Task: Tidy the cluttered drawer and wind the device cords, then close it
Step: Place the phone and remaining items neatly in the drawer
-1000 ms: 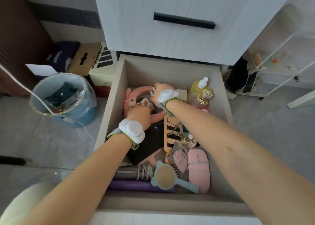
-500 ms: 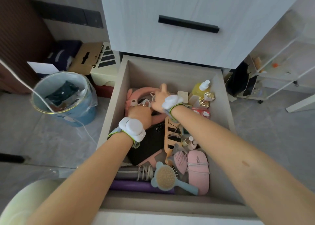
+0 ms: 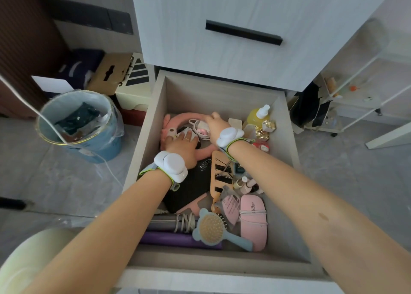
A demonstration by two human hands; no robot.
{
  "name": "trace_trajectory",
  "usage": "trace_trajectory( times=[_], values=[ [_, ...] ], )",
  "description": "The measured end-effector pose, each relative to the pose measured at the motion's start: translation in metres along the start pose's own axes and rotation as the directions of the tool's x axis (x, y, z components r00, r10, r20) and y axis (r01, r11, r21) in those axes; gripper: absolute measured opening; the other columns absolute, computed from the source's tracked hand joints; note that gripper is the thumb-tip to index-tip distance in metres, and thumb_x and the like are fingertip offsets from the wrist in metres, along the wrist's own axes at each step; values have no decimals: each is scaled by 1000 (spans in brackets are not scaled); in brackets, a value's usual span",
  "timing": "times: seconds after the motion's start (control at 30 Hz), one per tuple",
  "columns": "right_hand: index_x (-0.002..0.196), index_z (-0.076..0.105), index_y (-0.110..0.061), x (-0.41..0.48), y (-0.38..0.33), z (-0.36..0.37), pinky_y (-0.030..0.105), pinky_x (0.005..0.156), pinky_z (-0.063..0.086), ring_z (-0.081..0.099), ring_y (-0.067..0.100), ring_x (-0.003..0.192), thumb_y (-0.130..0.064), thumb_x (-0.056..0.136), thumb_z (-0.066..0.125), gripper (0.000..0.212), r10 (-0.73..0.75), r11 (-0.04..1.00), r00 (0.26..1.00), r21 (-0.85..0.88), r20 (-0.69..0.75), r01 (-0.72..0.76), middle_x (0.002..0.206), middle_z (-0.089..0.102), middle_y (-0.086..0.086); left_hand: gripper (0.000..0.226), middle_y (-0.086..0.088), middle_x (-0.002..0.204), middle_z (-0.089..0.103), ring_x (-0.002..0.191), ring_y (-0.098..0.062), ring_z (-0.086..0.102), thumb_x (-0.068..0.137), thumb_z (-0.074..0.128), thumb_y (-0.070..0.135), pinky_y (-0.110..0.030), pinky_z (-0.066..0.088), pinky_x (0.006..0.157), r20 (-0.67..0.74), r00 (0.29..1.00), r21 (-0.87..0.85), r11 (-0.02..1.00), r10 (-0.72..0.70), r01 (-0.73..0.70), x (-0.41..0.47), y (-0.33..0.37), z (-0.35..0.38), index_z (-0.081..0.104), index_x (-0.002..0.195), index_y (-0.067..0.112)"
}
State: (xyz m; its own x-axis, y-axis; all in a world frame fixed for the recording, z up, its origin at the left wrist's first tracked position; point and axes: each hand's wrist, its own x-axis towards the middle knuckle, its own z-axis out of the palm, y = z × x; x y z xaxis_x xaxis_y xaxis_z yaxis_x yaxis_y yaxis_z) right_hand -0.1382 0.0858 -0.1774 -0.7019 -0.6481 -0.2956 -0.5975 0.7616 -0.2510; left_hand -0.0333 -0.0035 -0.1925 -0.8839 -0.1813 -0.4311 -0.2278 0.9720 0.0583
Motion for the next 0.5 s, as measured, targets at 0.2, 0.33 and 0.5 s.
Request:
trace_trajectory(
  times=[0.2, 0.33, 0.5],
  values=[
    [139, 29, -8, -7, 5, 3, 36, 90, 43, 50, 34, 113, 2, 77, 59, 70, 69, 997, 995, 35, 71, -72, 128, 35, 15, 69, -4, 159, -2, 146, -22, 4, 93, 45, 32, -47, 15, 113, 41, 999, -1, 1000, -7, 7, 2, 1, 0, 8, 150, 21],
    [146, 20, -14, -19, 7, -4, 37, 100, 40, 45, 31, 122, -5, 74, 69, 87, 6, 996, 997, 85, 80, -13, 136, 31, 14, 66, -6, 158, 6, 145, -24, 12, 93, 46, 31, -46, 20, 111, 25, 1000, 1, 1000, -4, 4, -1, 1, -3, 14, 150, 20],
    [120, 55, -10, -53, -1, -30, 36, 93, 45, 55, 29, 111, -18, 84, 61, 37, 61, 998, 996, 0, 64, -61, 120, 58, 12, 45, -5, 101, 61, 89, -19, 58, 89, 46, 56, -27, 38, 68, -212, 975, -120, 992, -69, 45, -4, 8, -12, 60, 94, 13]
  ],
)
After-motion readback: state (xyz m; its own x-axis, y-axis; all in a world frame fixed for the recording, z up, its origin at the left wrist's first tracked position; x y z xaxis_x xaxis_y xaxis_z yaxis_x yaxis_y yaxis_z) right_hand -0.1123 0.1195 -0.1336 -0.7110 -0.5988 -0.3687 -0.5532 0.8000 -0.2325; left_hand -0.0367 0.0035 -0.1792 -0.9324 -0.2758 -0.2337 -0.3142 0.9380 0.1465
